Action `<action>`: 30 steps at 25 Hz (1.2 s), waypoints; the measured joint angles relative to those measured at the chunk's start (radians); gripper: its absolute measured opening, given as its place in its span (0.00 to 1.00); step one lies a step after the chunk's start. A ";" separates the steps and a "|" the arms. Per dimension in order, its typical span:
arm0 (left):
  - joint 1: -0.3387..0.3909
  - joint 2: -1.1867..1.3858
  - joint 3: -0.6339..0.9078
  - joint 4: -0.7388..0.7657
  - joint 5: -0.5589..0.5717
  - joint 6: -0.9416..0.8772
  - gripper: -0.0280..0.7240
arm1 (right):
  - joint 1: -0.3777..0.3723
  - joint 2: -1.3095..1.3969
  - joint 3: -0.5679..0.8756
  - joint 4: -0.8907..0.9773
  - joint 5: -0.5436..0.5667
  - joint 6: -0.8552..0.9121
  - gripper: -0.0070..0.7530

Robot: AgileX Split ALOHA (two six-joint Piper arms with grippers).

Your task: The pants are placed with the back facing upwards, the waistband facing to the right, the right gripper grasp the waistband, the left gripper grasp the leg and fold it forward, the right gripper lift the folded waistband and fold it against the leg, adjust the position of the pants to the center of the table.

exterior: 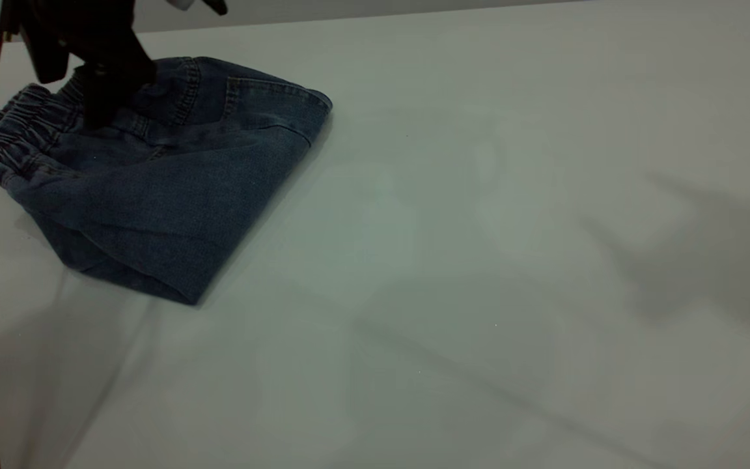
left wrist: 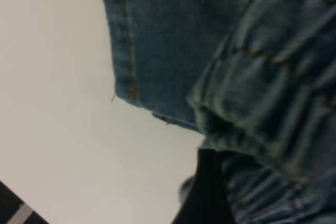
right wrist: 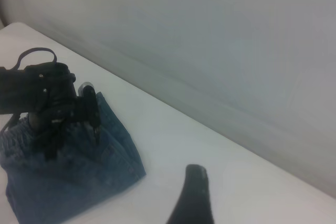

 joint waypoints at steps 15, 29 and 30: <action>-0.035 -0.015 -0.019 -0.193 -0.039 0.118 0.77 | 0.000 0.000 0.000 0.003 0.002 -0.003 0.74; -0.107 -0.014 -0.018 -0.244 -0.081 0.142 0.77 | 0.000 0.000 0.000 0.003 0.007 -0.002 0.73; -0.107 -0.014 -0.018 -0.237 -0.078 0.142 0.77 | 0.000 0.000 0.000 0.003 0.007 0.001 0.73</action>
